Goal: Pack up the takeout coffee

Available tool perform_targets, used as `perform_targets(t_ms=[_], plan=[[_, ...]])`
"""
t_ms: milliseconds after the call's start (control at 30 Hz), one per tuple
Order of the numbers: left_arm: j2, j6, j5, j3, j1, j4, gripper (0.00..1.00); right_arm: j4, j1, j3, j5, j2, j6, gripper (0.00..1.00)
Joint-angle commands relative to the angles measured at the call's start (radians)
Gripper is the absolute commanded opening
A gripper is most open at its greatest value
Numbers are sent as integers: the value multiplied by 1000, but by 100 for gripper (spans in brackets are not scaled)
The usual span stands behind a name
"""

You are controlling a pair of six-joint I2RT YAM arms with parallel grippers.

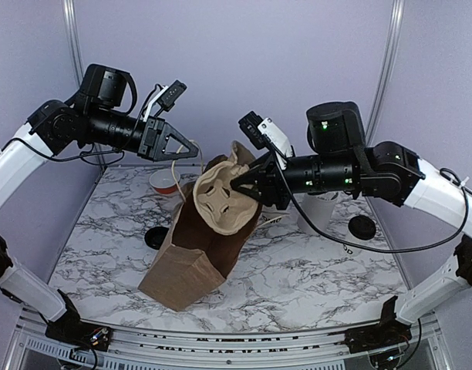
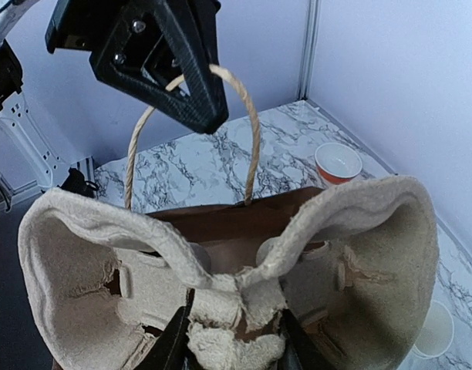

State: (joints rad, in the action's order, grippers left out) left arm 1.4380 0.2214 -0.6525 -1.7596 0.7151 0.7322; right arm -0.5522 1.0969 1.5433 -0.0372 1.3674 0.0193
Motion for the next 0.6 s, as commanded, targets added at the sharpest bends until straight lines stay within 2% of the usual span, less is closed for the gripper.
perform_targets(t_ms=[0, 567], plan=[[9, 2, -12, -46, 3, -10, 0, 82, 6, -43, -102, -24, -17, 34], [34, 13, -49, -74, 7, -24, 0, 108, 7, -141, -134, -27, -8, 33]])
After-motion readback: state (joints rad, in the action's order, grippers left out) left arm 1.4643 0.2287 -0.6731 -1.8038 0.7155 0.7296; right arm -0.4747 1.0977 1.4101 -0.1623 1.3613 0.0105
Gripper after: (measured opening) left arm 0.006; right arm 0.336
